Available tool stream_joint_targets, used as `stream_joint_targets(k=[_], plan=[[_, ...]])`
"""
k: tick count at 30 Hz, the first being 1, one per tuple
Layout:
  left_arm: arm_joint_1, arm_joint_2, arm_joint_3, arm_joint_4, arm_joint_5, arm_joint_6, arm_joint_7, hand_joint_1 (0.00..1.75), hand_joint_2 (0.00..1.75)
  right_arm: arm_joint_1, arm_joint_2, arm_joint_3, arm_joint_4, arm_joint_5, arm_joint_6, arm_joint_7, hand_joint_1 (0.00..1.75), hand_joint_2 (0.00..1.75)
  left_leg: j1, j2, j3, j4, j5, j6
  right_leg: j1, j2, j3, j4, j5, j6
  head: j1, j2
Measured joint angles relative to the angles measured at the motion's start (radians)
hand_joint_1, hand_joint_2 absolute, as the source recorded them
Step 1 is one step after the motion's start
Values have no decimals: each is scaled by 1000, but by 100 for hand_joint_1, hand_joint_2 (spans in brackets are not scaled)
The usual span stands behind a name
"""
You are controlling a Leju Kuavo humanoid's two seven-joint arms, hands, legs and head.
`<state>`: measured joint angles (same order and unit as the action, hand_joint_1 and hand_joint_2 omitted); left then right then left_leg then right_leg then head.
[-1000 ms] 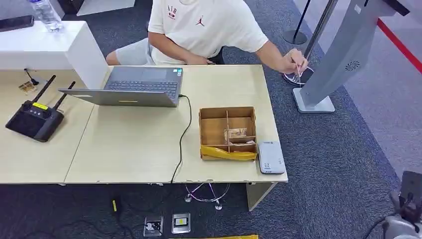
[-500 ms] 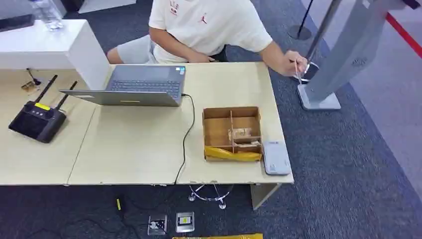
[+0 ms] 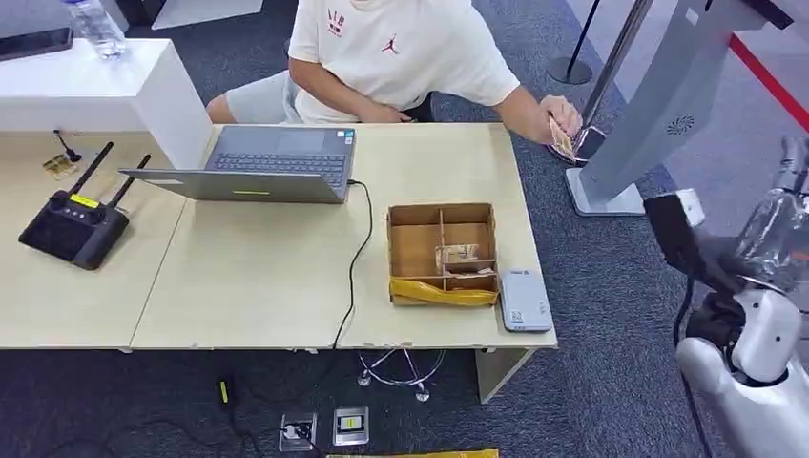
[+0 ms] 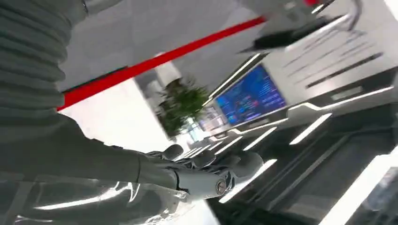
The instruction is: Pass the card to the sensor for recognition and then transmit it.
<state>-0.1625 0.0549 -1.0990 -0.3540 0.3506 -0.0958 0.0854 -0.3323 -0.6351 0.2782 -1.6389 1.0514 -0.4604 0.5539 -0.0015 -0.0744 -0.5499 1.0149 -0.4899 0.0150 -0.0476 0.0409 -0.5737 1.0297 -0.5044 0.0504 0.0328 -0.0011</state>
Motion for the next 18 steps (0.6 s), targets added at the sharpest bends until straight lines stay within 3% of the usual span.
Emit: stream_joint_targets(k=[4, 10, 18], plan=[[1, 0, 8, -7, -5, 0, 0, 0, 0, -25, 10, 113, -46, 8, 13, -10, 0, 175, 0, 7, 2, 0, -2, -2, 0, 6, 0, 0, 0, -1, 0, 0], [15, 3, 9, -15, -5, 0, 0, 0, 0, -54, 18, 219, -67, 25, 27, -29, 0, 175, 0, 9, 2, 0, -2, -2, 0, 8, -1, 0, 1, -1, -1, 0], [16, 5, 9, -19, -5, 0, 0, 0, 0, -59, 29, 283, -80, 32, 33, -37, 0, 175, 2, 10, 2, 0, -3, -4, 2, 9, -1, 0, 1, -2, -1, 0]])
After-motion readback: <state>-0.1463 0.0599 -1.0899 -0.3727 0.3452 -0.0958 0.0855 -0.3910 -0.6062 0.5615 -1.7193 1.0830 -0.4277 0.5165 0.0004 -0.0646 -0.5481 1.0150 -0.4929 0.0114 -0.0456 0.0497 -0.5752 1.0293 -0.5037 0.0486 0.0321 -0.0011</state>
